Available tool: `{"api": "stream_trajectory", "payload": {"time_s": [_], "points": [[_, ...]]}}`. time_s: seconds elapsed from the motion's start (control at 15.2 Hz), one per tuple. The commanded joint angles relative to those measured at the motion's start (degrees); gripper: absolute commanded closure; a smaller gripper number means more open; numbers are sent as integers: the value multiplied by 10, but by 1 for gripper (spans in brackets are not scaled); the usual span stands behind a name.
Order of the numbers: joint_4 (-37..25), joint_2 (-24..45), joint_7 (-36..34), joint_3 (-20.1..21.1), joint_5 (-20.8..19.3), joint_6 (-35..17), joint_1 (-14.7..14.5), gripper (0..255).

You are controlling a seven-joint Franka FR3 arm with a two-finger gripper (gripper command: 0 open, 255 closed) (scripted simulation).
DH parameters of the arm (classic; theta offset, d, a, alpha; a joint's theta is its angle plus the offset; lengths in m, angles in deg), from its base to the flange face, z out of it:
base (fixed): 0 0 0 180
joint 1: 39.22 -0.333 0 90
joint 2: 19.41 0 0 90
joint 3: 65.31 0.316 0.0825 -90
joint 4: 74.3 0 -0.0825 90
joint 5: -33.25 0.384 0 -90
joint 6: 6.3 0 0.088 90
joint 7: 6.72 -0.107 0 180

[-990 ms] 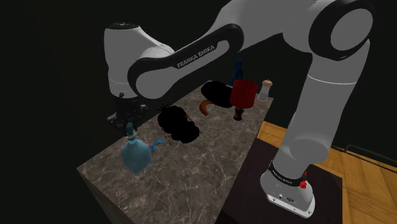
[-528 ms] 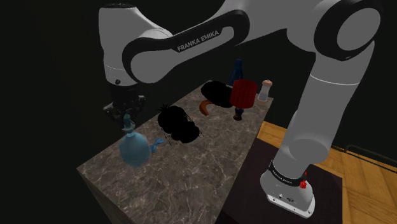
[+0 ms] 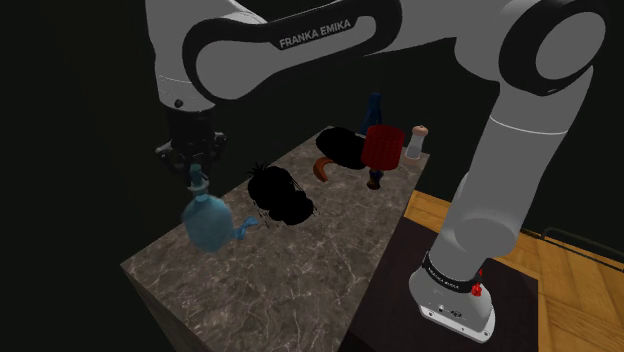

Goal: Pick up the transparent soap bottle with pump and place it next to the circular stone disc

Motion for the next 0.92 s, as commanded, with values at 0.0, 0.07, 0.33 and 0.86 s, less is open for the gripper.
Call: {"api": "stream_trajectory", "payload": {"time_s": [0.0, 0.07, 0.33, 0.86], "points": [[-15, -2, 2, 0, 2, 17, 0, 255], [-22, -3, 3, 0, 2, 24, 0, 255], [-53, -3, 4, 1, 3, 55, 0, 255], [-122, 4, 5, 2, 0, 118, -3, 255]]}}
